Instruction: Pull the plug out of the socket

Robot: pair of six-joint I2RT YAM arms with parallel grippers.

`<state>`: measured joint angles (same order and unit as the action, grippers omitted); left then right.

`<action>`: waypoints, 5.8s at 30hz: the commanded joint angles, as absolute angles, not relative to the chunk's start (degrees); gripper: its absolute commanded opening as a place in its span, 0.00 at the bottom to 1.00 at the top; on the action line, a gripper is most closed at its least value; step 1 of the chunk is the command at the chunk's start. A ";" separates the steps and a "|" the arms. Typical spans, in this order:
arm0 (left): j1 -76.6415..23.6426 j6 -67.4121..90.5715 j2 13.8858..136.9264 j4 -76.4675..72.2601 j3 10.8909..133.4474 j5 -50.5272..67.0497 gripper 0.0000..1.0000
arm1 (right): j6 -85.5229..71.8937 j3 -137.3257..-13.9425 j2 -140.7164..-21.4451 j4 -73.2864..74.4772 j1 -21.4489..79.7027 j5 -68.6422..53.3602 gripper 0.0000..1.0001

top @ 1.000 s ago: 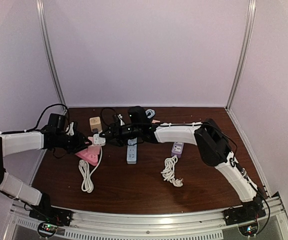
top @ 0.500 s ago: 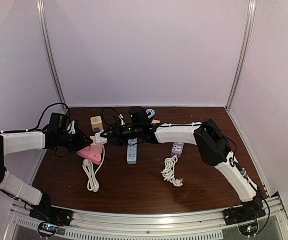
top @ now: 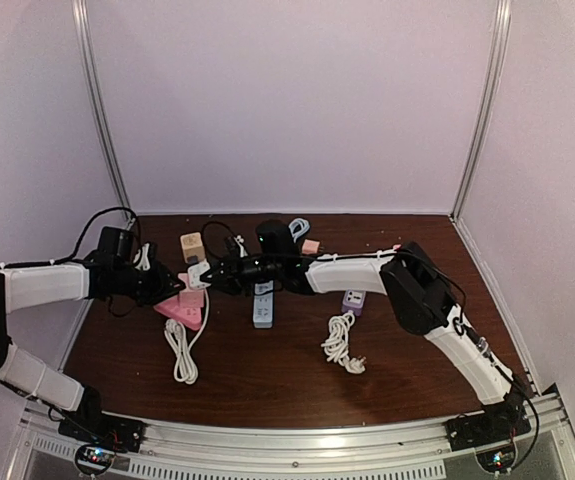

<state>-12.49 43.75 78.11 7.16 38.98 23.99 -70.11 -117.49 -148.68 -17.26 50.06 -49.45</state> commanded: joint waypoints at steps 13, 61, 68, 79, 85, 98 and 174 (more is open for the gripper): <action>-14.06 39.62 81.52 19.53 38.32 22.91 0.20 | -82.03 -119.50 -151.76 -32.07 50.44 -52.70 0.03; -14.06 35.18 83.43 25.16 45.67 21.27 0.19 | -56.72 -104.53 -129.00 -10.35 43.55 -45.72 0.00; -14.80 33.20 83.05 27.24 52.77 22.78 0.22 | -37.14 -98.71 -119.68 15.16 37.88 -26.41 0.00; -15.46 31.64 83.23 27.18 56.46 23.77 0.26 | -20.39 -111.17 -124.17 45.34 31.74 10.57 0.00; -15.81 31.68 83.40 27.16 57.01 23.85 0.26 | -16.91 -120.38 -131.56 53.08 31.12 24.03 0.00; -16.76 32.33 84.42 27.21 58.08 23.81 0.26 | -12.78 -130.50 -141.44 56.74 28.30 29.03 0.00; -0.53 44.10 87.96 -7.72 34.26 36.97 0.49 | -27.72 -132.63 -138.95 31.30 48.67 -15.99 0.95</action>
<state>-0.51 42.63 87.50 -2.15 35.00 31.44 -27.20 -130.23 -136.88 32.82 47.92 -13.93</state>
